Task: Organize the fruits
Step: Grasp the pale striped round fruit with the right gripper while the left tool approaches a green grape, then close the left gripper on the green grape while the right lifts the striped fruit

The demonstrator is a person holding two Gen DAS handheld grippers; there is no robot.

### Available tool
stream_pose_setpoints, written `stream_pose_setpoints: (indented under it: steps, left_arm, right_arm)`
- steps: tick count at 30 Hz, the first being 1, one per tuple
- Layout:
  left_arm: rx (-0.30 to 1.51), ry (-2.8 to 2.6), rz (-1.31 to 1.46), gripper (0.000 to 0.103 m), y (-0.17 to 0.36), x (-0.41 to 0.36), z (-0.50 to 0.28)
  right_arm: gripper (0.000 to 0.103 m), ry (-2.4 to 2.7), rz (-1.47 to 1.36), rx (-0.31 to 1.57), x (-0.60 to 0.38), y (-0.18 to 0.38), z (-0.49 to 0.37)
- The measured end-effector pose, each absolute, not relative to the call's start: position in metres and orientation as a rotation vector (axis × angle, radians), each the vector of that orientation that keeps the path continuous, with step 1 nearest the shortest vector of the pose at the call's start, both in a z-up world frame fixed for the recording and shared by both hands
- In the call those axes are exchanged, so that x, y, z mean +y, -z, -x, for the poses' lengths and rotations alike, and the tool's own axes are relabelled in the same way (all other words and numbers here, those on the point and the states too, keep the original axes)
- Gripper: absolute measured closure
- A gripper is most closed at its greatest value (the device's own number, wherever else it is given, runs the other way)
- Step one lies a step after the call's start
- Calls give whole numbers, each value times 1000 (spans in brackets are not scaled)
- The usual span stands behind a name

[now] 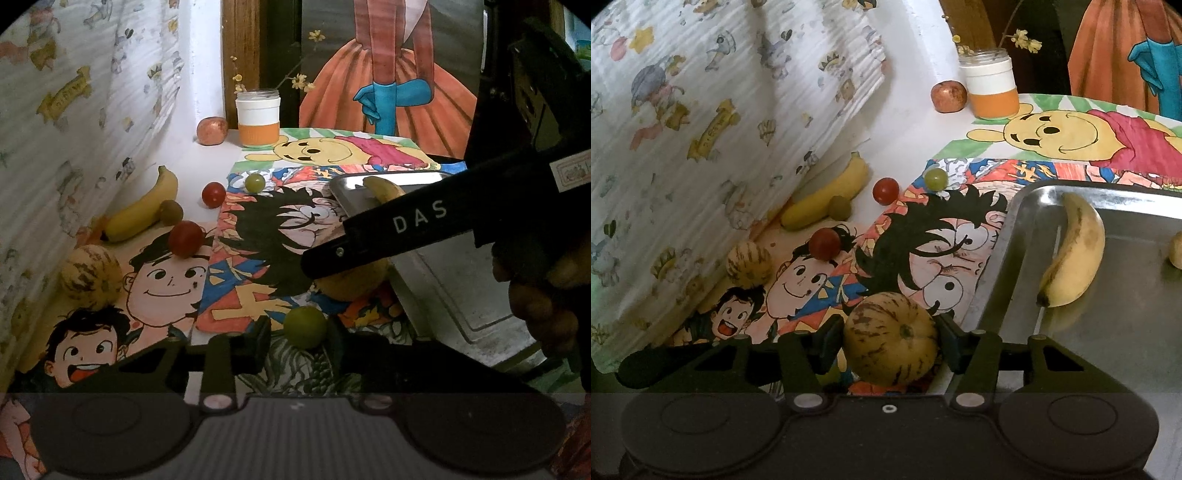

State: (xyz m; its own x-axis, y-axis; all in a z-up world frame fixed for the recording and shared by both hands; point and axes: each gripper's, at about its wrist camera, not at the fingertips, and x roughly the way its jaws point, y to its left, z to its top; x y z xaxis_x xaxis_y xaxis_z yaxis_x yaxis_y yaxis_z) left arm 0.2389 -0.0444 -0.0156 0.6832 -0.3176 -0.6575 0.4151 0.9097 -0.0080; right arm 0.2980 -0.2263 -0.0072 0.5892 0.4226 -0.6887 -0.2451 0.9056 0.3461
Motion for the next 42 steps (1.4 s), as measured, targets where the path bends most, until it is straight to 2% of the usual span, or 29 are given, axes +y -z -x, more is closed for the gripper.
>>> stream_pose_setpoints:
  steps: [2,3,16,25,37,42]
  left_arm:
    - [709,419,-141,76,16,-45,-239]
    - [711,422,-140,76,15,-46,-239]
    - [754,359,-17,76,10,-34,-225]
    - [747,342,20,76,-3,-38,-210]
    - [696,360,-35,76,-38,-80,-218]
    - [712,428,-31,76,-36,-104,-224]
  right_arm:
    - [46,-391,-229,854,-227,7,-297]
    - [46,-390,-233,853,-226,8,-297]
    - [47,-379,-338,847,-231,9,-284]
    - [47,-364,-399,787,-251,-10,-257]
    - [47,-216,-432,673,-312,-33,-229]
    - [47,-144,-444,660,-336,-29,-224]
